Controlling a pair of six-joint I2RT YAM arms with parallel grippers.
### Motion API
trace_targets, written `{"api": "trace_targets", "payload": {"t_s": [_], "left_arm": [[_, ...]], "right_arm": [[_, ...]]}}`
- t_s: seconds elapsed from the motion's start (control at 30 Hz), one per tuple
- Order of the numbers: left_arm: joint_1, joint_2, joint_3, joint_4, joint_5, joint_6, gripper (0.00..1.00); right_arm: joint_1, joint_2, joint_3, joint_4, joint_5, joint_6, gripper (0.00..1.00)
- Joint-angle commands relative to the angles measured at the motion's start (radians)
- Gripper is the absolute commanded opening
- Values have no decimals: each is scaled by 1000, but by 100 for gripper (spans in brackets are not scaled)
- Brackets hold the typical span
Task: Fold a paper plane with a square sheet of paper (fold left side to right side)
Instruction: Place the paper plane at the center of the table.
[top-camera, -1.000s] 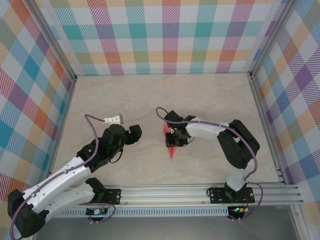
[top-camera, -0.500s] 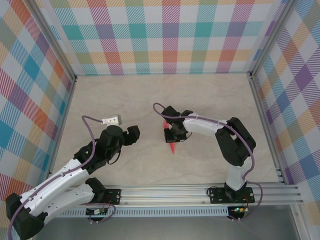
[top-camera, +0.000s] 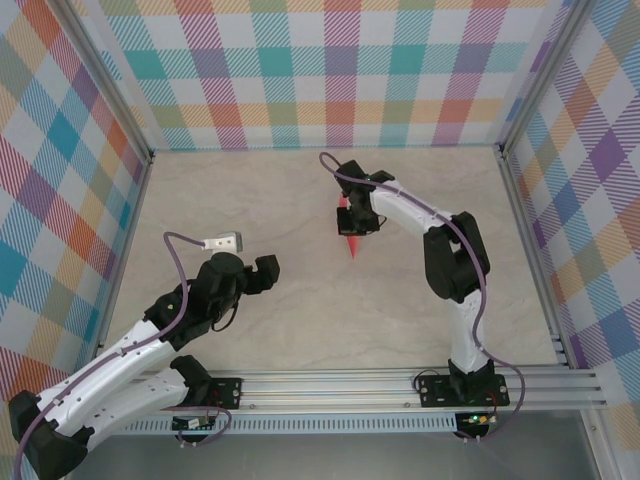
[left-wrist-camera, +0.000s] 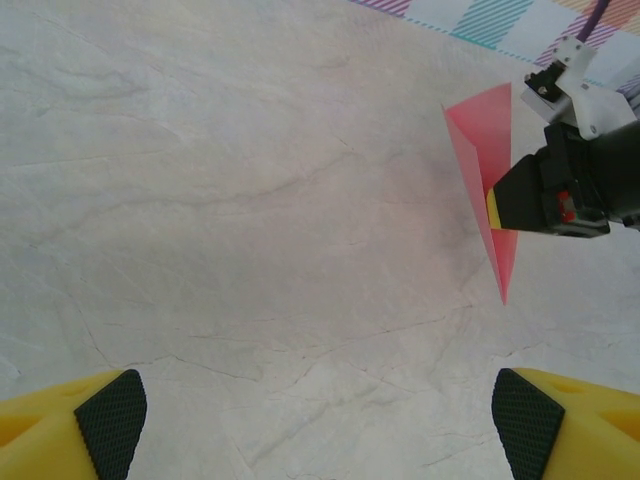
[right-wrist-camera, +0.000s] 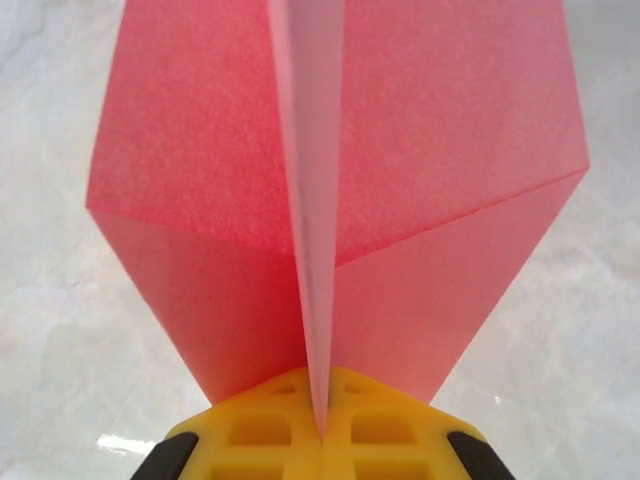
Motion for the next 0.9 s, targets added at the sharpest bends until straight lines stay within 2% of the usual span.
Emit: {"api": "trace_targets", "payload": {"t_s": [0.0, 0.57, 0.87], "left_arm": [[9, -11, 19, -20, 7, 22, 92], [8, -9, 8, -24, 9, 22, 93], [8, -3, 8, -17, 21, 20, 93]], "right_arm": [[-15, 56, 77, -100, 17, -39, 5], [-47, 190, 166, -120, -20, -52, 6], [-46, 198, 161, -118, -35, -48, 17]]}}
